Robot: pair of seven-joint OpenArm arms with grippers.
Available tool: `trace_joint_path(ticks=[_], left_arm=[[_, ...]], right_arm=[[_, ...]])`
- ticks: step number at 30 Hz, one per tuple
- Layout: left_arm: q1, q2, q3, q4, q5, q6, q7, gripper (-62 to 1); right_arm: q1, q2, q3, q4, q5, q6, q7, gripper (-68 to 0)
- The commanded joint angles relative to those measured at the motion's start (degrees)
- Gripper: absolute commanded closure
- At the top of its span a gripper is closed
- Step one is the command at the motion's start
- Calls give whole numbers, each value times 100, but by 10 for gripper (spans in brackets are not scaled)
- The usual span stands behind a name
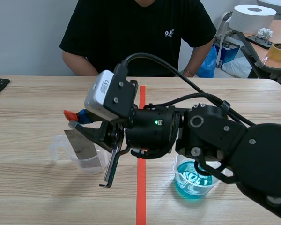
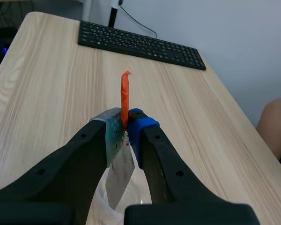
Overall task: Do the redox reaction experiment.
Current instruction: 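Lift the metal plate out of the left beaker, then move the plate over the blue solution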
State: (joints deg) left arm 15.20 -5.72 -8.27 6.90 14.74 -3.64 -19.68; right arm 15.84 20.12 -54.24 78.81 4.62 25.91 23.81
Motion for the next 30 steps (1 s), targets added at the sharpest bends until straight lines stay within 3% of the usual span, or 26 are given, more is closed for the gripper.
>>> trace_joint_path(ticks=[1,5,12,30], left_arm=[[-15,-2,-11,66,-13,-11,-20,-42],[-15,-2,-11,66,-13,-11,-22,-42],[-15,-2,-11,66,-13,-11,-22,-42],[-15,-2,-11,66,-13,-11,-20,-42]], right_arm=[[238,-109,2,111,302,96,-92,-7],[448,-210,7,120,975,249,-750,-7],[787,-249,50,487,1912,249,-1921,-7],[796,-247,1585,2990,3665,243,-4942,-7]])
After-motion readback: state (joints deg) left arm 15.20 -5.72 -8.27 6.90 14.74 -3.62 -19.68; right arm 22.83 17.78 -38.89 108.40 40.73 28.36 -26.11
